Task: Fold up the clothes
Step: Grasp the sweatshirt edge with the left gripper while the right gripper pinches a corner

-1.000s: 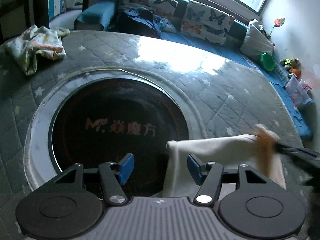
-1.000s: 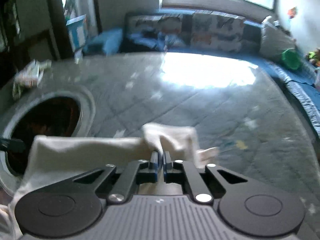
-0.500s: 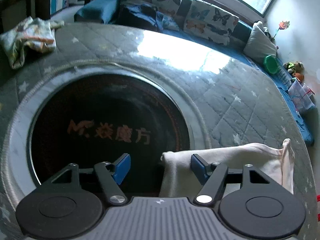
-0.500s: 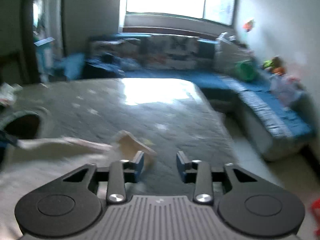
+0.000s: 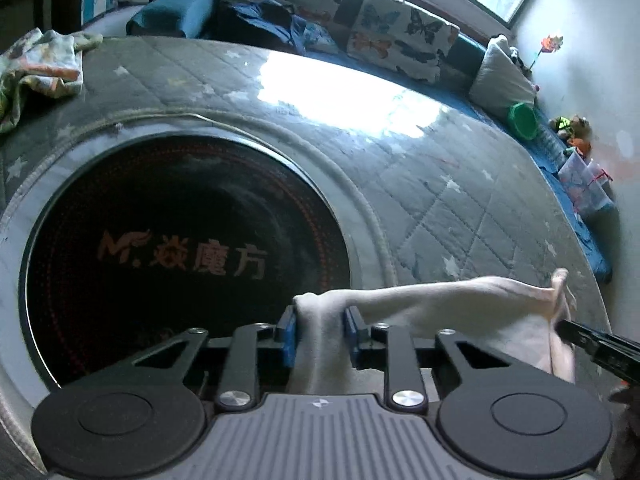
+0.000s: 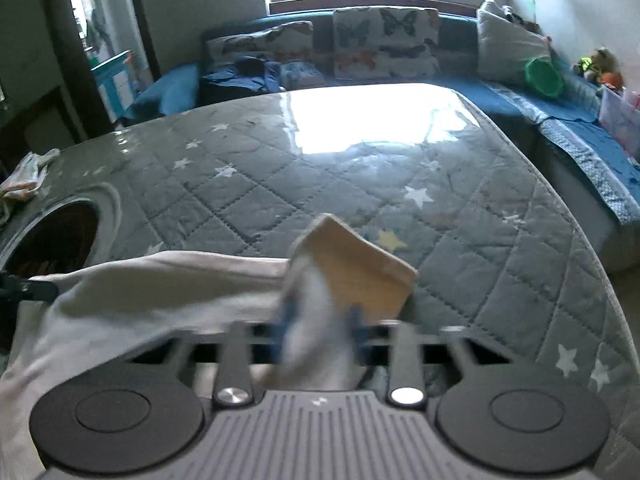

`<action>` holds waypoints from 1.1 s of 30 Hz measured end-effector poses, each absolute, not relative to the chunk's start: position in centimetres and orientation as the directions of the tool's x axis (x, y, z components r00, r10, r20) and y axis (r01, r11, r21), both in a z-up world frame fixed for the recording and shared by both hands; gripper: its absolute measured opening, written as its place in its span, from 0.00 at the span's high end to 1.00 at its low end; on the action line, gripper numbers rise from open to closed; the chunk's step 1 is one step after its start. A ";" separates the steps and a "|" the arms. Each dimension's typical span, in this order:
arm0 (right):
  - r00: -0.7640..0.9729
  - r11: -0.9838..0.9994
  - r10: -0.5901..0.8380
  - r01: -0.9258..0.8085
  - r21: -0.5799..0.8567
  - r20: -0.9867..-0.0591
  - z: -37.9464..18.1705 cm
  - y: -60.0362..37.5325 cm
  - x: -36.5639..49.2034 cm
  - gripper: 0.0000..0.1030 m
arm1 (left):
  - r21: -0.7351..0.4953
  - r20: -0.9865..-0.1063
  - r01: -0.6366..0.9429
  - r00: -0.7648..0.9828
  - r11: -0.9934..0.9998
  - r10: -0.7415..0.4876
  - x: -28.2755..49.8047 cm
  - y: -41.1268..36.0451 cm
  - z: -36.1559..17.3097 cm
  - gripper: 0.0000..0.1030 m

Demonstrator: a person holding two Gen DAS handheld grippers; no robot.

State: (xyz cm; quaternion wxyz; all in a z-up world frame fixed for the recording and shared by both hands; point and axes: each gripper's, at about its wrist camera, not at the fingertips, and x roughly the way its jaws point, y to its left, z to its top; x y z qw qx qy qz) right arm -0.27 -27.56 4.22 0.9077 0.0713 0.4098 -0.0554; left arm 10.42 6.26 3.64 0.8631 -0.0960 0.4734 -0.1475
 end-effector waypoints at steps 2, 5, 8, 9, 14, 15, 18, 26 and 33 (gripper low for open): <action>0.673 0.983 -0.101 0.180 0.030 -0.733 5.1 -27.6 -0.9 0.94 | -0.316 -0.772 0.178 0.523 0.932 -0.362 10.1 6.4 3.8 0.87; 0.669 0.966 -0.235 0.241 -0.093 -0.705 6.1 -27.9 -2.9 0.94 | -0.320 -0.743 0.210 0.550 0.924 -0.382 9.4 6.4 4.3 0.90; 0.663 0.950 -0.302 0.267 -0.160 -0.685 6.8 -28.2 -4.6 0.89 | -0.319 -0.720 0.243 0.567 0.916 -0.401 8.7 6.2 4.7 0.91; 0.678 0.956 -0.287 0.251 -0.154 -0.676 7.2 -28.1 -4.8 0.75 | -0.319 -0.713 0.253 0.571 0.913 -0.407 8.5 6.0 4.9 0.91; 0.701 0.981 -0.130 0.194 0.012 -0.701 7.1 -28.3 -2.4 0.57 | -0.333 -0.657 0.364 0.573 0.870 -0.490 5.8 5.2 5.7 0.92; 0.695 0.979 -0.111 0.200 0.043 -0.711 6.7 -28.5 -1.7 0.57 | -0.325 -0.648 0.400 0.566 0.857 -0.510 5.0 4.9 5.9 0.92; 0.681 0.968 -0.064 0.222 0.121 -0.730 5.4 -29.0 -0.1 0.57 | -0.289 -0.627 0.543 0.516 0.789 -0.584 2.5 3.6 6.0 0.91; 0.674 0.983 -0.057 0.167 0.076 -0.736 3.0 -27.6 1.2 0.71 | -0.311 -0.635 0.591 0.453 0.744 -0.626 0.8 3.5 6.2 0.79; 0.691 0.976 -0.179 0.214 -0.039 -0.701 4.0 -28.5 -2.0 0.97 | -0.326 -0.639 0.549 0.472 0.770 -0.607 1.8 5.8 6.4 0.64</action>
